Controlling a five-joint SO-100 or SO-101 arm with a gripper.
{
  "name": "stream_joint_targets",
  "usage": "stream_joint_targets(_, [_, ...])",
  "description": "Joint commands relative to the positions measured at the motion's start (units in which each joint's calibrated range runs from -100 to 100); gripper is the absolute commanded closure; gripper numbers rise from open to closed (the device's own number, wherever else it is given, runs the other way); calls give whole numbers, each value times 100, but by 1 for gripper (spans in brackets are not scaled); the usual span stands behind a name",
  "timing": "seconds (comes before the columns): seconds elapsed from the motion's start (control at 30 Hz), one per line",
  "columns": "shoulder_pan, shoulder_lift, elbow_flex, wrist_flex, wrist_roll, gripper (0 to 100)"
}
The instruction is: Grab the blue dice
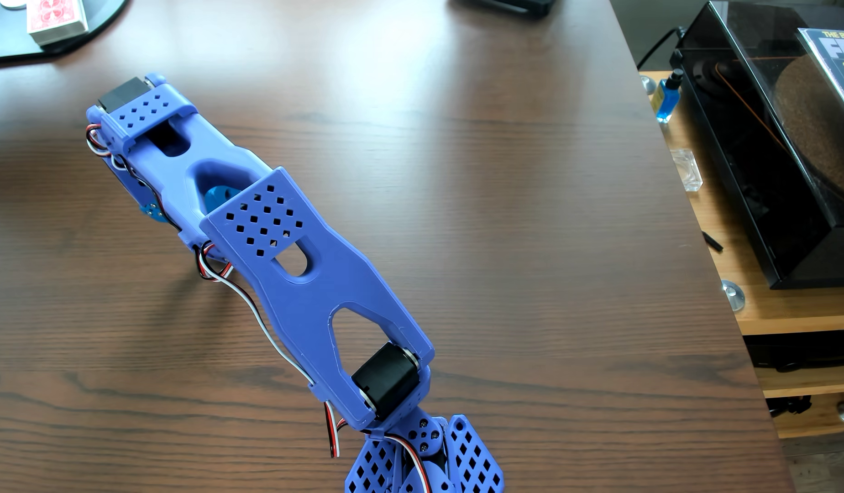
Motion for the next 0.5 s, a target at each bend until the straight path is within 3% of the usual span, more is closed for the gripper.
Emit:
stream_joint_targets(0.0, [108,-190,-438,107,29,98])
stream_joint_targets(0.2, [346,-383,-845,107,-82,98])
stream_joint_targets(0.47, [1508,-1446,-3449,184,-1291,98])
